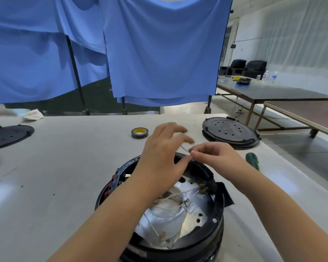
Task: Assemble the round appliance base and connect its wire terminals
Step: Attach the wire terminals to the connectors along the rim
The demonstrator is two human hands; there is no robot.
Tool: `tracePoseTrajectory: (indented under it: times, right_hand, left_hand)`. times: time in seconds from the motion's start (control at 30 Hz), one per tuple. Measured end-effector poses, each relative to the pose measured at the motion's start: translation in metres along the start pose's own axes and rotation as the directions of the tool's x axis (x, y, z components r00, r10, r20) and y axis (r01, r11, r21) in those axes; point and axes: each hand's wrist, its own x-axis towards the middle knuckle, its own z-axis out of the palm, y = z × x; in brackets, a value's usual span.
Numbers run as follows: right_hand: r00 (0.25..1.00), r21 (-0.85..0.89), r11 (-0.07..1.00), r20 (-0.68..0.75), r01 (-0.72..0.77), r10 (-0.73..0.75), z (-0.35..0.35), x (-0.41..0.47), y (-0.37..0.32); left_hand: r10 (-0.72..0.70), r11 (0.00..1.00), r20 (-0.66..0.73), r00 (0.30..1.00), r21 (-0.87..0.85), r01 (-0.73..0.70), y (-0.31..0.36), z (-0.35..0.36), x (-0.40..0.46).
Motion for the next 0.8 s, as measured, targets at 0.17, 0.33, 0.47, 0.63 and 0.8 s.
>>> tracePoseTrajectory:
  times: [0.17, 0.33, 0.47, 0.63, 0.8]
  right_hand:
    - [0.994, 0.185, 0.981, 0.106, -0.052, 0.032, -0.002, -0.002, 0.010]
    - [0.997, 0.282, 0.959, 0.071, -0.011, -0.009, 0.002, -0.004, 0.015]
    - [0.994, 0.309, 0.945, -0.055, 0.106, -0.094, 0.008, -0.011, 0.019]
    - [0.969, 0.251, 0.939, -0.126, 0.237, -0.211, 0.013, -0.019, 0.016]
    - [0.958, 0.220, 0.942, -0.192, 0.253, -0.212, 0.018, -0.019, 0.018]
  left_hand:
    - [0.025, 1.000, 0.055, 0.998, 0.014, -0.026, 0.001, 0.000, 0.001]
    - [0.045, 0.998, 0.056, 0.997, -0.035, -0.043, 0.001, 0.000, 0.002]
    - [-0.171, 0.938, 0.193, 0.966, -0.267, 0.220, -0.004, 0.000, 0.000]
    - [-0.245, 0.861, 0.332, 0.911, -0.356, 0.362, -0.006, 0.000, 0.000]
    - [-0.286, 0.833, 0.324, 0.902, -0.381, 0.401, -0.007, 0.000, 0.000]
